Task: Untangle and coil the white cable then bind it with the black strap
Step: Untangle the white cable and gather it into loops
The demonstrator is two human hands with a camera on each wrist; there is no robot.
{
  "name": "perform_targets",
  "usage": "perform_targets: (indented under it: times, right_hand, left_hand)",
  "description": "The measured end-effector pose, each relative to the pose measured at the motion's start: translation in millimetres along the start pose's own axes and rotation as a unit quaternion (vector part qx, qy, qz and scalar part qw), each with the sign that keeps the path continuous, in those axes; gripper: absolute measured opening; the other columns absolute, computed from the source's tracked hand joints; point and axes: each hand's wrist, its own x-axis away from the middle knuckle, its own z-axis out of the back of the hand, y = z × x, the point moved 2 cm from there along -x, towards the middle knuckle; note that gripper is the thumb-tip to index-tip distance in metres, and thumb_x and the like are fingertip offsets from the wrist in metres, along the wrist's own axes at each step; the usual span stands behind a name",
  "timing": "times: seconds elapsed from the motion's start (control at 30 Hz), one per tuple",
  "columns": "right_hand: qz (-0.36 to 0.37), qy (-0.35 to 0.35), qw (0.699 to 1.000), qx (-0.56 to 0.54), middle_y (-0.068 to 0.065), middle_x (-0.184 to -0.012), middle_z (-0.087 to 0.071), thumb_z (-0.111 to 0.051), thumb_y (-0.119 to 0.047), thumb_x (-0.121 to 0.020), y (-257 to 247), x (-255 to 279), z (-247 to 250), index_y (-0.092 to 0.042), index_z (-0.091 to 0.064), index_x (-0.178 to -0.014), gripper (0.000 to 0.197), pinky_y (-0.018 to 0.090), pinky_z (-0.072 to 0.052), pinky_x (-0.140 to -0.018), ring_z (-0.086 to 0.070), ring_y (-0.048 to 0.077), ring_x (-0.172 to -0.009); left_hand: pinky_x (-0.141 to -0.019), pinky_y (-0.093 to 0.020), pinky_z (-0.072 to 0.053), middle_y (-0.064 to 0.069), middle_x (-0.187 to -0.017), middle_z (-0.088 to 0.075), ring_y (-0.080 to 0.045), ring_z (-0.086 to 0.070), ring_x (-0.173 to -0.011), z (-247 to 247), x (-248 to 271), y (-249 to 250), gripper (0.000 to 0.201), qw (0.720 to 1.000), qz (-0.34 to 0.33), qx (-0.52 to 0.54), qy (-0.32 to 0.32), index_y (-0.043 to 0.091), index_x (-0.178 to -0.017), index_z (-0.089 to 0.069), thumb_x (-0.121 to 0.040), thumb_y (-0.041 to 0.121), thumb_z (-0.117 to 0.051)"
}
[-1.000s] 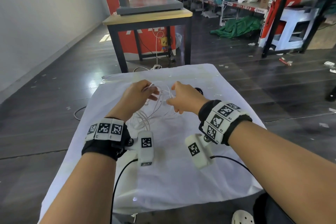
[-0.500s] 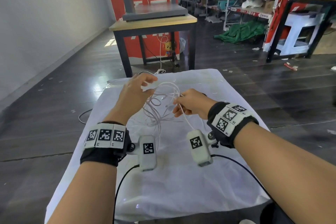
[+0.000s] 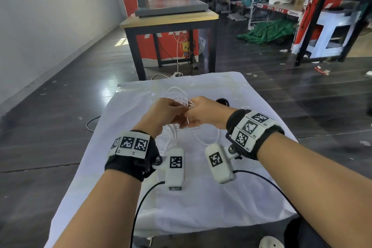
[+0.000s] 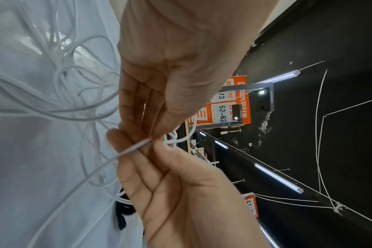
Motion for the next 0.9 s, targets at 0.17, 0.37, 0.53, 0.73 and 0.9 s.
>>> perform_targets:
  times: [0.17,0.37,0.53,0.73,0.9]
  right_hand:
    - [-0.042,-0.001,0.999,0.031,0.02,-0.087,-0.07,-0.043,-0.001,-0.096,2.1,8.0,7.7,0.009,-0.049,-0.12,0.027,0.024,-0.058,-0.058,-0.07,0.021,-0.064]
    - [-0.032,0.097,0.959,0.266,0.008,-0.072,-0.051,-0.062,-0.029,-0.09,15.7,7.1,31.1,0.008,-0.065,-0.107,0.041,0.032,-0.042,-0.06,-0.046,0.018,-0.063]
    - [-0.014,0.111,0.981,0.156,0.002,-0.066,-0.052,-0.068,-0.02,-0.087,21.9,5.4,28.0,-0.002,-0.07,-0.092,0.019,0.019,-0.041,-0.056,-0.047,0.011,-0.06]
    - [0.047,0.049,0.996,0.049,0.004,-0.069,-0.055,-0.052,-0.016,-0.097,5.3,0.0,20.0,0.003,-0.067,-0.101,0.024,0.014,-0.044,-0.054,-0.05,0.008,-0.058]
    - [0.06,-0.014,0.998,-0.032,0.012,-0.082,-0.058,-0.034,0.017,-0.09,-0.8,0.6,16.8,0.012,-0.059,-0.116,0.037,0.015,-0.052,-0.062,-0.057,0.01,-0.061]
  left_hand:
    - [-0.076,-0.034,-0.058,-0.011,-0.078,-0.066,-0.021,-0.066,-0.068,4.2,-6.0,-8.7,0.016,0.997,0.008,-0.014,0.071,0.012,-0.08,-0.064,-0.087,-0.001,-0.059]
    - [-0.051,-0.017,-0.053,-0.008,-0.077,-0.065,-0.015,-0.06,-0.057,7.5,-4.7,-14.3,0.015,0.998,-0.001,-0.017,0.066,0.006,-0.095,-0.068,-0.093,0.003,-0.053]
    - [-0.047,-0.013,-0.044,-0.005,-0.079,-0.07,-0.011,-0.06,-0.057,5.1,-1.7,-12.4,0.011,0.997,-0.019,-0.055,0.056,0.01,-0.092,-0.07,-0.09,0.006,-0.059]
    - [-0.056,-0.021,-0.033,0.005,-0.078,-0.071,-0.008,-0.047,-0.062,-2.7,7.3,-6.5,0.023,0.994,-0.016,-0.082,-0.07,0.017,-0.085,-0.075,-0.09,0.011,-0.054]
    - [-0.058,-0.029,-0.03,-0.001,-0.081,-0.068,-0.013,-0.05,-0.064,6.6,7.5,-2.9,0.035,0.988,0.037,0.079,-0.125,0.014,-0.09,-0.066,-0.093,0.037,-0.041]
